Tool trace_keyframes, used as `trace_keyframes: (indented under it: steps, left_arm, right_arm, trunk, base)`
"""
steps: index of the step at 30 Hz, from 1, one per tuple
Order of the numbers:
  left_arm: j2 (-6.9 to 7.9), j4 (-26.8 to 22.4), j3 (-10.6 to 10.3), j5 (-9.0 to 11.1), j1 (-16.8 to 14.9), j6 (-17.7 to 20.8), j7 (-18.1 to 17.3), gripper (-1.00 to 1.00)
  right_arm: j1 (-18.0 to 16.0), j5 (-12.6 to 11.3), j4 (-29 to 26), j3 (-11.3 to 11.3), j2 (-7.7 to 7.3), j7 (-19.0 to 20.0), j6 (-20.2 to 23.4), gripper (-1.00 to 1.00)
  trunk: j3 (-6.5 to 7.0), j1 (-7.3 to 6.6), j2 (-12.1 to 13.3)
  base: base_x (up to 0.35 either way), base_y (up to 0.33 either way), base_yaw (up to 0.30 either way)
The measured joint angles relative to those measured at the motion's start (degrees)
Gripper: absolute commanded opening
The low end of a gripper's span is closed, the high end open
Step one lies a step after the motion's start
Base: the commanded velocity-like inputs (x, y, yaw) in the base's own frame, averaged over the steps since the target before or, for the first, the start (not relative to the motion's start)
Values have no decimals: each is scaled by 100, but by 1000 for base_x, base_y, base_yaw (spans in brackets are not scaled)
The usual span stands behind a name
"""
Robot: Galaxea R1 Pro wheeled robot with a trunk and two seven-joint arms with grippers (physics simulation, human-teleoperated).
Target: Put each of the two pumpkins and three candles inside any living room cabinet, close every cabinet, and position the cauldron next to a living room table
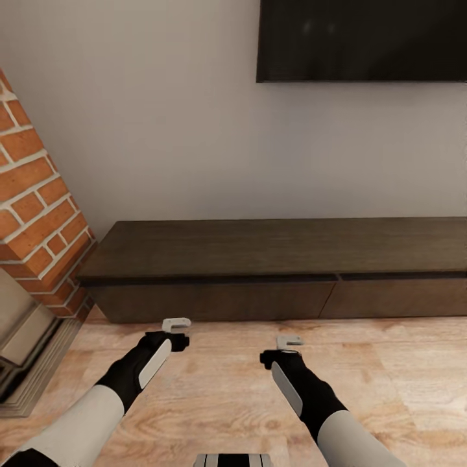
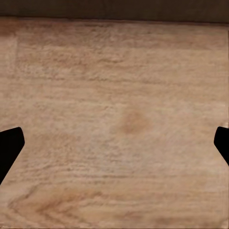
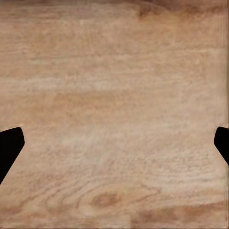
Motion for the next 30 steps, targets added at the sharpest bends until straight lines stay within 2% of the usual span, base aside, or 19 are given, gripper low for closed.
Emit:
trace_keyframes:
  steps: [4, 7, 10, 11, 13, 15, 18, 24, 30]
  left_arm:
    - [24, 286, 38, 11, 1, 248, 3, 100]
    - [23, 697, 52, 19, 1, 289, -7, 100]
    - [16, 1047, 55, 68, 0, 284, -21, 100]
    - [18, 1174, 55, 176, 0, 273, -23, 100]
    - [20, 1322, 55, 312, 0, 245, -24, 100]
    - [26, 1568, 54, 474, 1, 177, -29, 100]
    - [25, 1963, 48, 578, 6, -125, -37, 100]
    - [-26, 2523, 40, 619, 7, -620, -43, 100]
    - [-34, 2575, 39, 622, 6, -674, -42, 100]
  right_arm:
    - [0, 2, -3, -102, -2, 2, 276, 100]
    - [3, -3, 7, -111, -9, 36, 260, 100]
    - [110, -8, 19, -112, -11, 393, 239, 100]
    - [182, -12, 21, -114, -11, 585, 239, 100]
    - [222, -10, 28, -119, -11, 695, 238, 100]
    - [250, -19, 43, -123, -11, 767, 240, 100]
    - [289, -19, 66, -121, -11, 814, 239, 100]
    - [433, -28, 106, -125, -12, 815, 236, 100]
    - [462, -19, 181, -127, -14, 812, 41, 100]
  trunk:
    - [89, -10, 5]
    - [155, -18, 9]
    - [222, -26, 13]
    - [243, -28, 15]
    - [284, -52, 55]
    - [320, -96, 135]
    - [374, -162, 256]
    - [481, -294, 496]
    - [589, -426, 737]
  base:
    - [0, 0, 0]
    - [0, 0, 0]
    - [0, 0, 0]
    - [0, 0, 0]
    - [0, 0, 0]
    - [0, 0, 0]
    - [0, 0, 0]
    - [0, 0, 0]
    - [0, 0, 0]
